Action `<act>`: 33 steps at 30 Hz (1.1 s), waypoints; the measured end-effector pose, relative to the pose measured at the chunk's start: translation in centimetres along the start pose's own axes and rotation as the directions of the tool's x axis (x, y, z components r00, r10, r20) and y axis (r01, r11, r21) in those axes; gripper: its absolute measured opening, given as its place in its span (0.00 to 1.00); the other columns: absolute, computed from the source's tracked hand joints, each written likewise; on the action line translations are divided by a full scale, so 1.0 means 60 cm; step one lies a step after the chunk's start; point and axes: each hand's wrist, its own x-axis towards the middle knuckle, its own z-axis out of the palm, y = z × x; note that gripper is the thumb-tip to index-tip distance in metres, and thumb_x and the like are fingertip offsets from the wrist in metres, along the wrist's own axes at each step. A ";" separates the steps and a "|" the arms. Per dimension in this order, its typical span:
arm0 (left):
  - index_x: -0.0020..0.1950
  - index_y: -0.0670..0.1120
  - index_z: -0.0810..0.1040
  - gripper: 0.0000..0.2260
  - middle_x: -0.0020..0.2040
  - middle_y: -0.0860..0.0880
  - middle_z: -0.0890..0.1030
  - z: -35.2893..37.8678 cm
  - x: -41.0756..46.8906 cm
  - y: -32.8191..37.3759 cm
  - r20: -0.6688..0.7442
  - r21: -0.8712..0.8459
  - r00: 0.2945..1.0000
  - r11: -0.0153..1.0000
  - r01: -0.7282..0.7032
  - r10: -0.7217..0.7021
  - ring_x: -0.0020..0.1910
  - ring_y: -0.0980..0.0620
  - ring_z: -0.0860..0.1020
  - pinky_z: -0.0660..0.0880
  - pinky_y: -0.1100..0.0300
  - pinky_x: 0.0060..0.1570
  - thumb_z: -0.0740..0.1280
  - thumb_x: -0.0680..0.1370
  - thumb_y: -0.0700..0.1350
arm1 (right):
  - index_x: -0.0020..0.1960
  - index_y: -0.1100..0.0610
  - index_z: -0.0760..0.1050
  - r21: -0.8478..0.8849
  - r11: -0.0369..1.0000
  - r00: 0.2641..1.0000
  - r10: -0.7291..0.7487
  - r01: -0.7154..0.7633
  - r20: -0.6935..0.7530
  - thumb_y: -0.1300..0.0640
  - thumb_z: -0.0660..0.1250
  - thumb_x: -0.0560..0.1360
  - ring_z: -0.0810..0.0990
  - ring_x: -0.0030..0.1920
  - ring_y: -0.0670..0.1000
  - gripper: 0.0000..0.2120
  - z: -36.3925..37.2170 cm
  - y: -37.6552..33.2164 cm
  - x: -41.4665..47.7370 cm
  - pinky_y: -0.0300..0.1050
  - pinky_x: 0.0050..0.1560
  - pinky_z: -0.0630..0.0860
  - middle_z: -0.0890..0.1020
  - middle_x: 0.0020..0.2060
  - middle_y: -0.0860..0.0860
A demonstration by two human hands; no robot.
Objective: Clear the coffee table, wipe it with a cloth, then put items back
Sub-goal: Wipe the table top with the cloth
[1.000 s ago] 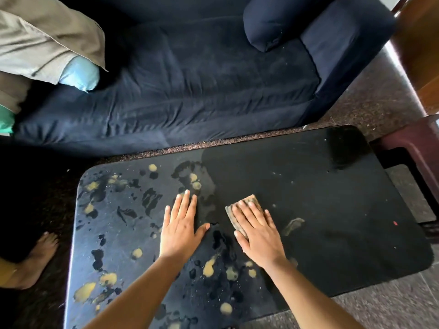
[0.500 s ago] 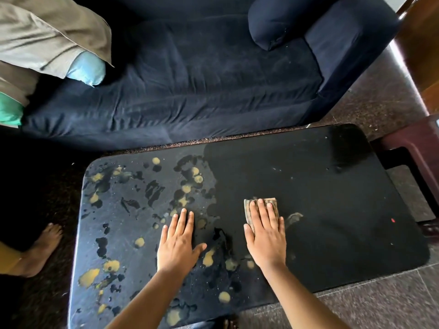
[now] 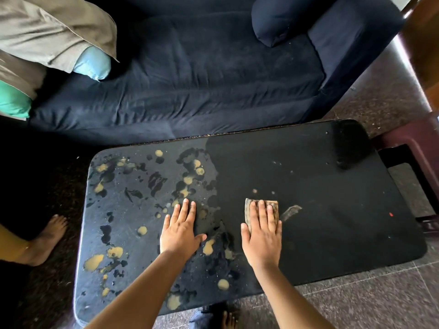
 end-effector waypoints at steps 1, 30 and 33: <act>0.78 0.49 0.35 0.41 0.78 0.50 0.36 0.000 0.000 0.002 0.002 -0.001 1.000 1.000 0.003 -0.003 0.77 0.49 0.39 0.41 0.51 0.75 0.60 0.78 0.61 | 0.76 0.50 0.57 0.027 1.000 1.000 -0.015 0.015 -0.012 0.44 0.52 0.76 0.59 0.75 0.54 0.29 0.003 -0.021 -0.009 0.61 0.68 0.63 0.61 0.75 0.50; 0.77 0.50 0.34 0.39 0.77 0.50 0.35 0.010 0.000 0.000 0.036 0.035 0.999 0.999 0.018 -0.019 0.77 0.49 0.38 0.42 0.49 0.75 0.58 0.79 0.61 | 0.77 0.49 0.50 0.040 0.995 0.996 -0.088 0.088 0.007 0.45 0.52 0.76 0.53 0.75 0.51 0.31 0.018 -0.013 -0.121 0.58 0.72 0.58 0.57 0.75 0.48; 0.77 0.50 0.34 0.39 0.78 0.50 0.35 0.014 0.000 -0.001 0.030 0.035 0.999 0.999 0.024 -0.025 0.77 0.49 0.38 0.42 0.48 0.75 0.58 0.79 0.61 | 0.76 0.47 0.54 0.027 0.943 0.942 -0.333 0.332 0.032 0.45 0.56 0.75 0.54 0.76 0.50 0.31 0.026 -0.025 -0.154 0.56 0.70 0.55 0.57 0.76 0.47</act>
